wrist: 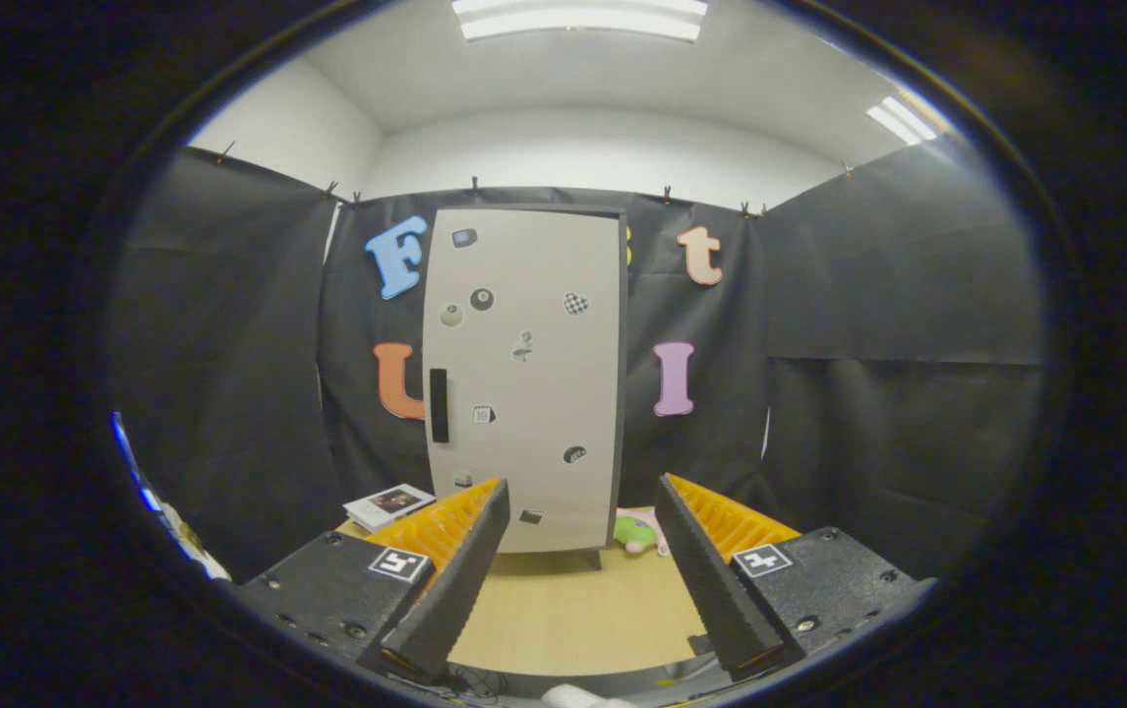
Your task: Open the shoe cabinet door, grab the shoes and put them into the shoe cabinet, then close the shoe cabinet door.
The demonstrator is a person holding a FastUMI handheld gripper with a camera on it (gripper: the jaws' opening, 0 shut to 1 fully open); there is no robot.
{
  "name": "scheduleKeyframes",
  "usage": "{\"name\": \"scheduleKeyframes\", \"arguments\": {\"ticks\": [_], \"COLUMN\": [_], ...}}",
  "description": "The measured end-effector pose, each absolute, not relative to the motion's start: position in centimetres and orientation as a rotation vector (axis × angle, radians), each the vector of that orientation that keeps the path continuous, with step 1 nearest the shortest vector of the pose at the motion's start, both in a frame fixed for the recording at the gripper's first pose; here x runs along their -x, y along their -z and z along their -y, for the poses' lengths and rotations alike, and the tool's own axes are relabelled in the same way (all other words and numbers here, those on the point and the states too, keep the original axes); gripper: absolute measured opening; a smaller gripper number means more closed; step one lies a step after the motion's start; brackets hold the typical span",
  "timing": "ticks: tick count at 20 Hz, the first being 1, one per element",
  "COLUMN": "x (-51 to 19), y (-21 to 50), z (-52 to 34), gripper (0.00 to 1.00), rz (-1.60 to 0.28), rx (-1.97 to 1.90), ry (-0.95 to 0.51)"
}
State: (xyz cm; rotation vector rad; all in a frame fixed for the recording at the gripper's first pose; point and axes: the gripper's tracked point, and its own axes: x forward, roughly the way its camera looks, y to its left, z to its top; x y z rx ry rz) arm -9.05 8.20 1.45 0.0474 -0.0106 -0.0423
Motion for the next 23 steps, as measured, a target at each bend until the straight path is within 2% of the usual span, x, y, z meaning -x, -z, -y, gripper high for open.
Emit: {"name": "scheduleKeyframes", "arguments": {"ticks": [23], "x": [8.8], "y": [-1.5], "z": [-6.2], "gripper": [0.98], "rz": [-0.005], "rx": [-0.09], "ry": [0.033]}}
